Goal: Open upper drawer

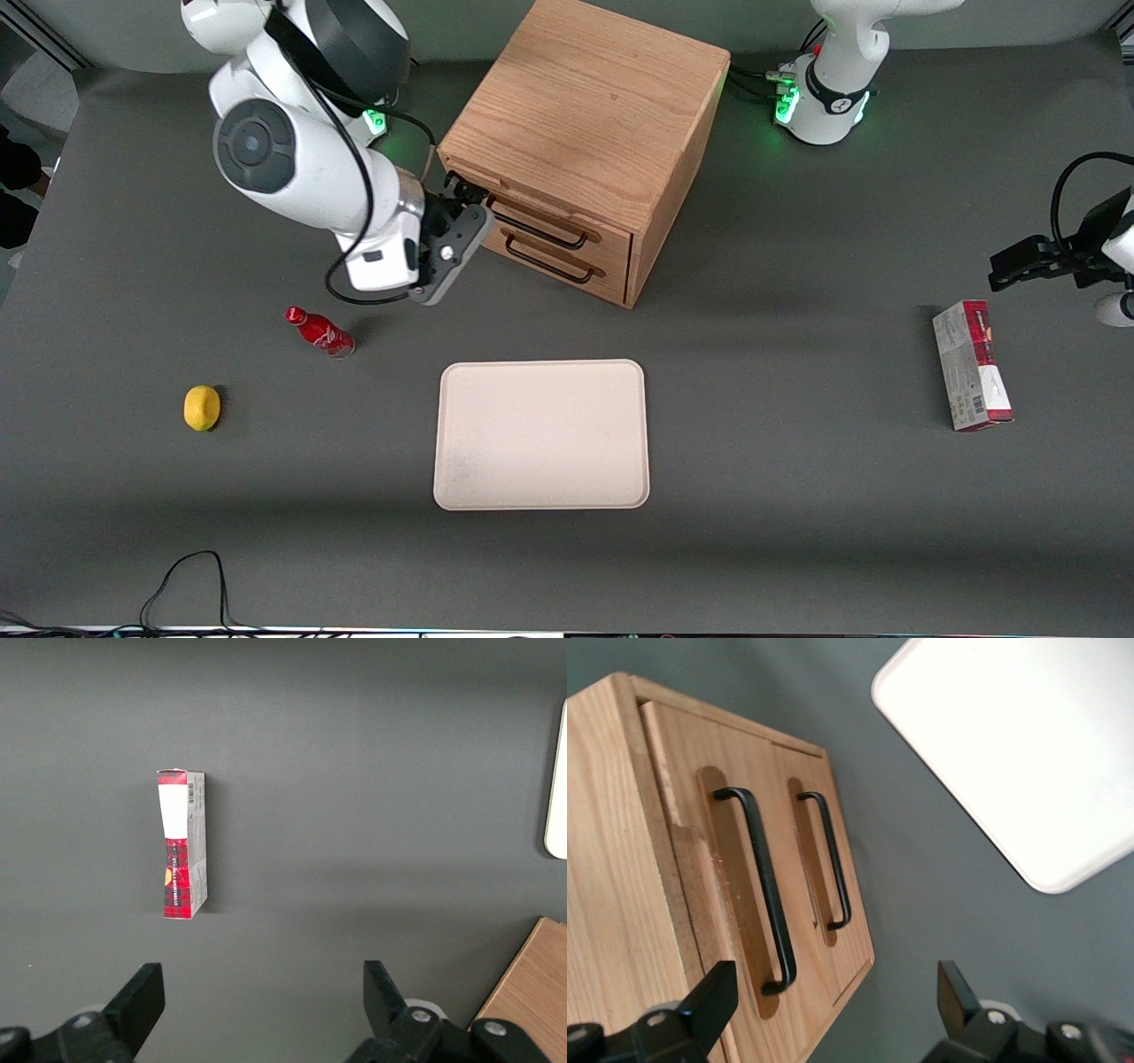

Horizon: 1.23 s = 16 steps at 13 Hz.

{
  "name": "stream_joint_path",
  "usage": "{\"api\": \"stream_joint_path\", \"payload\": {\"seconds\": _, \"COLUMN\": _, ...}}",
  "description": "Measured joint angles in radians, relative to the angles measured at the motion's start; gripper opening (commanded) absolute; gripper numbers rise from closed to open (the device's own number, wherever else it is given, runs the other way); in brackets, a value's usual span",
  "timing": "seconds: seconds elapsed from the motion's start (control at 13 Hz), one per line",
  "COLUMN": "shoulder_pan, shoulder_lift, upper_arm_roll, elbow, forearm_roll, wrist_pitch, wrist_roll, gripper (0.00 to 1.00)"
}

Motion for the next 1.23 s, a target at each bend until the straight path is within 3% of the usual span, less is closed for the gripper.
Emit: {"api": "stream_joint_path", "payload": {"seconds": 1.23, "shoulder_pan": 0.038, "shoulder_lift": 0.14, "upper_arm_roll": 0.077, "elbow": 0.022, "forearm_roll": 0.01, "wrist_pitch": -0.001, "wrist_roll": -0.026, "gripper": 1.0}}
